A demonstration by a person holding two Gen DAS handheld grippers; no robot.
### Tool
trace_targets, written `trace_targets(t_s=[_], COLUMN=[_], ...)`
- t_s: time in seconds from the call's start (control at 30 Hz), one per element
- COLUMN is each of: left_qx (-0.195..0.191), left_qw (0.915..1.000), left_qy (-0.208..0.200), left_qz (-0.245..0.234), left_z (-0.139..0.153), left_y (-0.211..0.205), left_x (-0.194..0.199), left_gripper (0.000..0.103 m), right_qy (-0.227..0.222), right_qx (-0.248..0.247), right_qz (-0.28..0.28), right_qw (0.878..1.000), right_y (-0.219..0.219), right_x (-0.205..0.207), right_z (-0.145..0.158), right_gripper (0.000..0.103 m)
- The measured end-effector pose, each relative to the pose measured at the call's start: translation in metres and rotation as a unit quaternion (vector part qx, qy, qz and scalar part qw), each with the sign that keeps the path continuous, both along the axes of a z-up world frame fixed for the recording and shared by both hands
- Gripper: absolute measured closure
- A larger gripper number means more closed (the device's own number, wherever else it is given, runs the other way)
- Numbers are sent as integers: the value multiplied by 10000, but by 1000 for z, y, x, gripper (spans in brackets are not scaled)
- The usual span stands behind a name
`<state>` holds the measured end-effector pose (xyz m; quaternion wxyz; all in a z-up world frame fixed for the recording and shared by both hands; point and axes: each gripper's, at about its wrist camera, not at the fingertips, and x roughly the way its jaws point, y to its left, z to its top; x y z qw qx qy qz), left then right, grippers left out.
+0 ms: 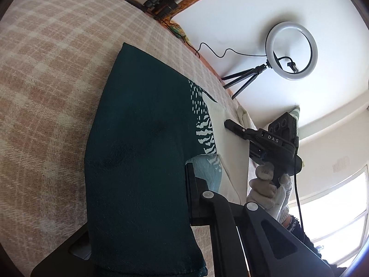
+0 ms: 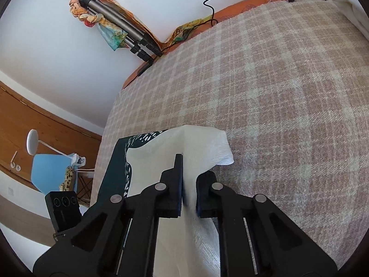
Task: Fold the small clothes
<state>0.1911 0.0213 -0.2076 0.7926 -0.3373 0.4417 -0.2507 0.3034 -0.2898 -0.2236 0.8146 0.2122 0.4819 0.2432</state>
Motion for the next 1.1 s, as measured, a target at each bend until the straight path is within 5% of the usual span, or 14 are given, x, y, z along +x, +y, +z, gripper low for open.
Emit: trace_targets(t_s=[0.43, 0.6, 0.63, 0.73, 0.77, 0.93, 1.1], left_qx=[211, 507, 568, 780, 810, 1009, 1056], left_qw=[9981, 9966, 9963, 9953, 9953, 9943, 9939], left_qy=[-536, -582, -577, -520, -485, -284, -178], left_qz=[-228, -300, -294, -242, -231, -206, -276], left_z=[31, 27, 26, 19, 16, 2, -11], left_y=[-26, -36, -35, -25, -21, -7, -13], left_x=[7, 9, 8, 4, 3, -1, 0], left_gripper=[99, 99, 99, 99, 99, 99, 99], right_qy=[-741, -442, -374, -241, -207, 284, 253], right_qx=[-700, -690, -699, -670, -580, 26, 759], right_qz=[283, 324, 280, 118, 68, -140, -282], right_qw=[9944, 9961, 9965, 9974, 9981, 9995, 9964], right_y=[6, -9, -13, -28, -33, -50, -51], right_x=[-16, -15, -15, -19, -20, -12, -7], right_z=[69, 61, 55, 37, 31, -8, -22], right_gripper=[98, 98, 94, 54, 50, 49, 46])
